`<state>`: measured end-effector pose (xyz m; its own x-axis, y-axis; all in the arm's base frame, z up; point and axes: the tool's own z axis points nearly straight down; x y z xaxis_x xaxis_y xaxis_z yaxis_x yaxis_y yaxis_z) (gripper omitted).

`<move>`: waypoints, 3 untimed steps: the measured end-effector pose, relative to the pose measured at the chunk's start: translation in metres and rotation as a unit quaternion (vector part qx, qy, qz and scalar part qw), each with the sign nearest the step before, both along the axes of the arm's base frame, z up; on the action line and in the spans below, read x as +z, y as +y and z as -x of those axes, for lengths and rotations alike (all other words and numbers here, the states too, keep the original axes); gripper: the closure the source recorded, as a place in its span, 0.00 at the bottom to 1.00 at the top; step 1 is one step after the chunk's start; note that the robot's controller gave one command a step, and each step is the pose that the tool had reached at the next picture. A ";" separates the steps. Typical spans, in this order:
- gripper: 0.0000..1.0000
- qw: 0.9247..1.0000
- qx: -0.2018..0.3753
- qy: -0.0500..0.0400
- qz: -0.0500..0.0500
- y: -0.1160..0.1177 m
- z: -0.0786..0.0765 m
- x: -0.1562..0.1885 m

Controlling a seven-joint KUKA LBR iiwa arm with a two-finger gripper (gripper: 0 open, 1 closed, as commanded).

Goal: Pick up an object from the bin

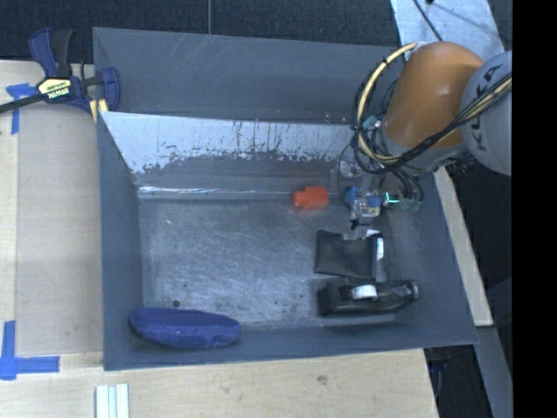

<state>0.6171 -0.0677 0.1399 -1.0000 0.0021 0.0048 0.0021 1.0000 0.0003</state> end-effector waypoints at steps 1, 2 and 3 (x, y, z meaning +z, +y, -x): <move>0.00 1.000 -0.004 0.000 0.000 0.003 0.057 -0.061; 1.00 1.000 -0.004 -0.005 0.001 0.003 0.054 -0.057; 1.00 1.000 0.004 -0.008 0.001 -0.013 0.073 0.074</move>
Offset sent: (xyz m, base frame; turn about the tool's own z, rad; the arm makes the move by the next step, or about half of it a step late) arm -0.0548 0.0034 -0.0574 0.0086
